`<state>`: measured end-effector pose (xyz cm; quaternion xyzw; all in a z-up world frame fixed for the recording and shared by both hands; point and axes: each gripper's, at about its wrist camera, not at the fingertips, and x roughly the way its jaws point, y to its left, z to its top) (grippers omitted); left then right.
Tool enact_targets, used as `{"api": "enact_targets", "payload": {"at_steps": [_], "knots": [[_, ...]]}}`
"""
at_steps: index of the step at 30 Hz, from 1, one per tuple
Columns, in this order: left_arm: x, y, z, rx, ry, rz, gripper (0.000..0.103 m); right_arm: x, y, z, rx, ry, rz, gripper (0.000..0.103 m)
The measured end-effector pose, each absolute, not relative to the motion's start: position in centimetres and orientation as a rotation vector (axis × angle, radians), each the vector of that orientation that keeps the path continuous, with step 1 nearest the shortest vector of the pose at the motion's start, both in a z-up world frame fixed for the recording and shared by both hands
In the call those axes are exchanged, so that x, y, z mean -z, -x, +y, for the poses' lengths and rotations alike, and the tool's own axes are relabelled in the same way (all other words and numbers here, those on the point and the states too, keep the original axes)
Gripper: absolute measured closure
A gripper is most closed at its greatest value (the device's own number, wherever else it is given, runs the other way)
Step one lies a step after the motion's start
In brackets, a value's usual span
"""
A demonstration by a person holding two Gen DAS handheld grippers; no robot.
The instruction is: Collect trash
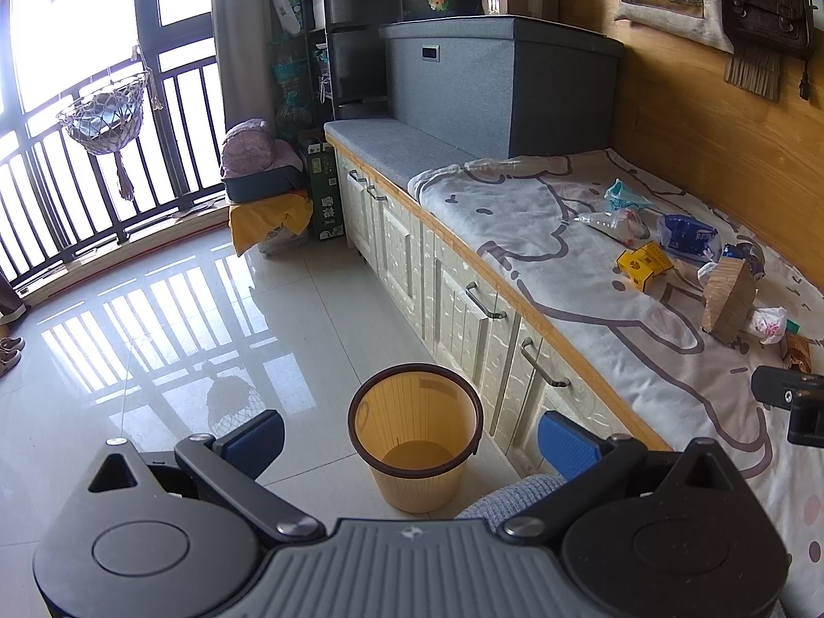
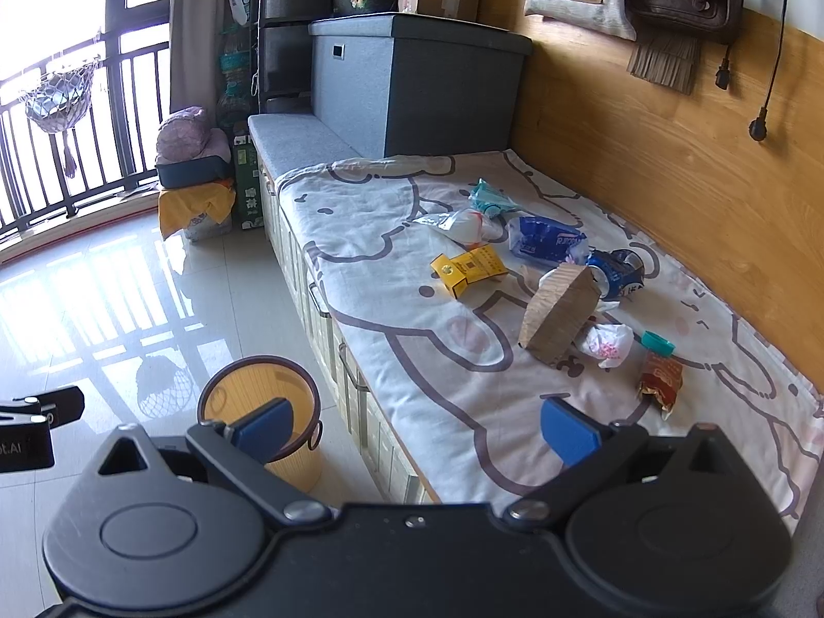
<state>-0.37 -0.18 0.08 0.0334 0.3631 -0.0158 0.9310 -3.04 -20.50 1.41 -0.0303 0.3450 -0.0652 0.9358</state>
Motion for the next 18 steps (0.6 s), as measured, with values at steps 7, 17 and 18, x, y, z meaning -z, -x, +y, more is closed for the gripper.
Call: {"api": "enact_targets", "payload": {"at_steps": [7, 17, 18], "knots": [[-0.08, 0.38, -0.17, 0.032, -0.068, 0.743, 0.000, -1.26, 3.16, -20.62, 0.136, 0.060, 0.705, 0.000], [-0.10, 0.39, -0.16, 0.032, -0.069, 0.742, 0.000, -1.35, 3.22, -20.70, 0.136, 0.059, 0.704, 0.000], [-0.10, 0.40, -0.16, 0.032, -0.069, 0.742, 0.000, -1.35, 3.22, -20.71, 0.135, 0.058, 0.704, 0.000]]}}
